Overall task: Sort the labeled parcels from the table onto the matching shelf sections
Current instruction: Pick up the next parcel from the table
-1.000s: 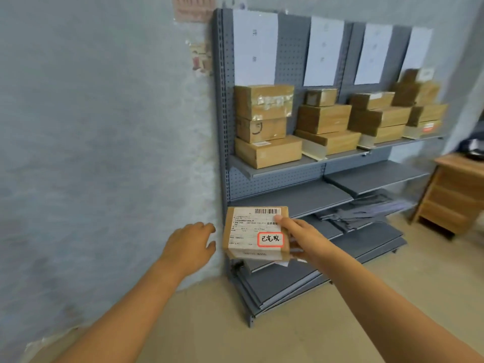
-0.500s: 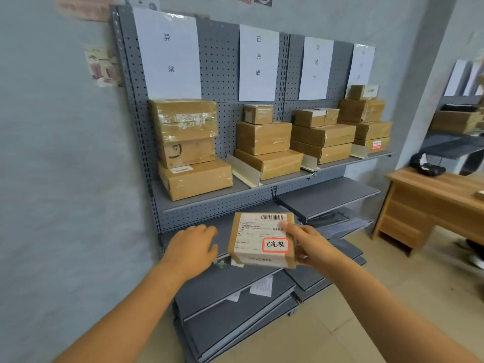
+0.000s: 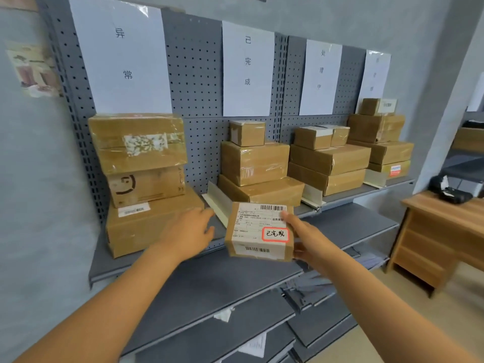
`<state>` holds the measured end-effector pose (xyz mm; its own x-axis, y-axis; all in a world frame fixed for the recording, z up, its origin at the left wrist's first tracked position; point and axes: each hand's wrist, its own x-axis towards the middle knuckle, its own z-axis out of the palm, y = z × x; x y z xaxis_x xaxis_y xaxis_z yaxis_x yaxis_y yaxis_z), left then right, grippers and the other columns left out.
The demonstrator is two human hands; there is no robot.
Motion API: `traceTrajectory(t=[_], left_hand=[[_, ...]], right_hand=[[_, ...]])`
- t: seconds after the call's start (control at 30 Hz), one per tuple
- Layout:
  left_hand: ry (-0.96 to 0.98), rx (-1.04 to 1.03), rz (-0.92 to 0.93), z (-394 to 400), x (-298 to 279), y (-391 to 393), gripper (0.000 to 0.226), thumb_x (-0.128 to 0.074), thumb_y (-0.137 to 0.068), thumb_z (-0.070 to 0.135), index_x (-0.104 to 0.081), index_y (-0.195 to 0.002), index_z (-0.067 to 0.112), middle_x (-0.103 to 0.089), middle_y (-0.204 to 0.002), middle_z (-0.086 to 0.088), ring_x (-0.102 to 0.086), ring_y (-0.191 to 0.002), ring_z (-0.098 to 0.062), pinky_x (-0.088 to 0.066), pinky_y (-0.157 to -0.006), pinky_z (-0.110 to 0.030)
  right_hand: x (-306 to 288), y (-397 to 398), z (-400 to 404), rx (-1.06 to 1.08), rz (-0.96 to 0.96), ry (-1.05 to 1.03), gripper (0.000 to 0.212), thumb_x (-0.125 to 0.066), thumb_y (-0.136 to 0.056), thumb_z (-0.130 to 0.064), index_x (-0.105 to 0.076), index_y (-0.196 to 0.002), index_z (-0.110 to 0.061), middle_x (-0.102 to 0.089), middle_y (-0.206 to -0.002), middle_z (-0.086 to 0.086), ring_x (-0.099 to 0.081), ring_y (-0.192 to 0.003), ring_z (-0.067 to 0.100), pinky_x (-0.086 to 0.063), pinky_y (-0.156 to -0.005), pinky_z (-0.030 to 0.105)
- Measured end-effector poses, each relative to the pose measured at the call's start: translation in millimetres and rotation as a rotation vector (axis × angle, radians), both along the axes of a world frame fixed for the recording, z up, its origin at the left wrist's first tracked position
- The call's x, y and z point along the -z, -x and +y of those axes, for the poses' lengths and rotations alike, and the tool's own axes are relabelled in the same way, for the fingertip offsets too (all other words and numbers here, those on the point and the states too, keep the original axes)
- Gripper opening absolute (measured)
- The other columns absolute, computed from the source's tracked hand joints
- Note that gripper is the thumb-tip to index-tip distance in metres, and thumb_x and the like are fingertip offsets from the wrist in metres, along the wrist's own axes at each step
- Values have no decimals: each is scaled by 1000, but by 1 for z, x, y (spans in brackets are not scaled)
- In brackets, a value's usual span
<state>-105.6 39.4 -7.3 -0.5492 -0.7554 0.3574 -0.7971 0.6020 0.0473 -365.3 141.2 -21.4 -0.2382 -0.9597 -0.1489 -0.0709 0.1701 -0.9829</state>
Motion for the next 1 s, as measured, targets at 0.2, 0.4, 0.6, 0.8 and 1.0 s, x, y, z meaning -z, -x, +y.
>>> traceTrajectory(t=[0.2, 0.4, 0.6, 0.8, 1.0], left_hand=[[30, -16, -3, -69, -11, 48, 34, -46, -99, 33, -55, -129, 22, -62, -115, -1, -57, -107, -22, -49, -83, -36], [43, -107, -22, -113, -13, 81, 39, -47, -98, 36, -52, -135, 24, -61, -114, 0, -57, -108, -21, -48, -83, -35], [56, -267, -22, -136, -11, 107, 35, -46, -98, 38, -53, -128, 22, -62, -116, -1, -57, -107, -22, -46, -79, -34], [18, -401, 17, -136, -10, 116, 37, -47, -99, 35, -53, -133, 22, -62, -120, 0, -58, -109, -19, -49, -84, -35], [1, -490, 7, -129, -8, 123, 37, -48, -99, 35, -53, -133, 21, -62, -121, -1, -57, -110, -21, -49, -87, -37]], right_hand=[[-10, 55, -77, 3, -92, 37, 43, -56, -91, -58, -67, -114, -23, -79, -98, 0, -76, -83, 16, -59, -59, 26], [-25, 98, -154, -24, -53, 38, 39, -54, -93, -57, -69, -106, -23, -79, -92, -1, -72, -96, 23, -58, -88, 40], [-43, 130, -227, -179, -8, 35, 49, -50, -94, -60, -70, -115, -20, -78, -101, 3, -70, -102, 27, -56, -91, 41], [-47, 160, -278, -301, 10, -74, 55, -59, -87, -63, -69, -117, -18, -77, -104, 8, -71, -103, 31, -55, -92, 46], [-41, 170, -295, -311, 45, -145, 50, -64, -84, -62, -70, -109, -18, -78, -98, 8, -70, -98, 30, -57, -83, 42]])
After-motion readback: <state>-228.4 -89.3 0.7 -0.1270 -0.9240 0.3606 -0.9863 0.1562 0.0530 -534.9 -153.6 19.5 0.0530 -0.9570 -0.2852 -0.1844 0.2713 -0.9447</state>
